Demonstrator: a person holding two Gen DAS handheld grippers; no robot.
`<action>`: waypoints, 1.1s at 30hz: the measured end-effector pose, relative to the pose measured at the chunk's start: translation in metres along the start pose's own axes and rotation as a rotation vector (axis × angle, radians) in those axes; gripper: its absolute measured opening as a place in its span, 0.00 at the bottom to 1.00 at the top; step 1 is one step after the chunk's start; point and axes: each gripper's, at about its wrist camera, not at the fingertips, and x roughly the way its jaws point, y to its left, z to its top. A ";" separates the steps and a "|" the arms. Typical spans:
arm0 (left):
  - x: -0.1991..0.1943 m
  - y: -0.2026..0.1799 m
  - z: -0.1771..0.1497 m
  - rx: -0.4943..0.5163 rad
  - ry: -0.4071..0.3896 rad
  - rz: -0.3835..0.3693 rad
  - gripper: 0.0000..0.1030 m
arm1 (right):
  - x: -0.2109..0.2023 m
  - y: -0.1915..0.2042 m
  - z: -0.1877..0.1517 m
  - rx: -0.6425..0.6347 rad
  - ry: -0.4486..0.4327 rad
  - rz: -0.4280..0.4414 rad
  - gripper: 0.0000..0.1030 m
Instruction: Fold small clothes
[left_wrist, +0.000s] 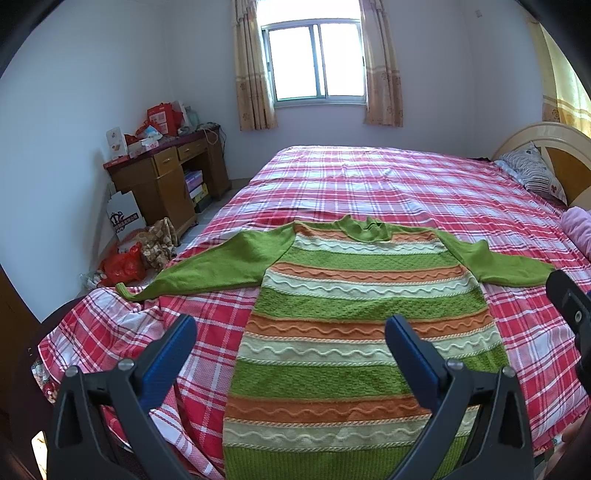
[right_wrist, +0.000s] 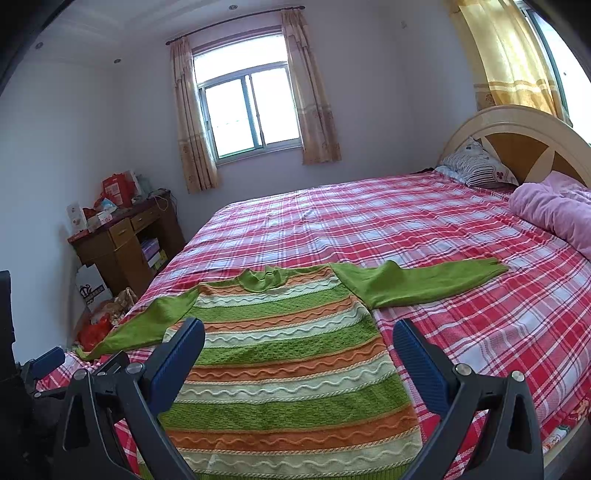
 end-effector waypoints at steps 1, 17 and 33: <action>0.000 0.000 0.000 0.001 0.001 0.000 1.00 | 0.000 0.000 0.000 0.000 0.001 0.001 0.99; 0.003 -0.004 -0.005 0.001 0.010 -0.002 1.00 | 0.008 -0.001 -0.002 -0.003 0.019 -0.006 0.99; 0.008 -0.005 -0.006 -0.001 0.018 -0.005 1.00 | 0.023 0.001 -0.003 -0.019 0.039 -0.017 0.99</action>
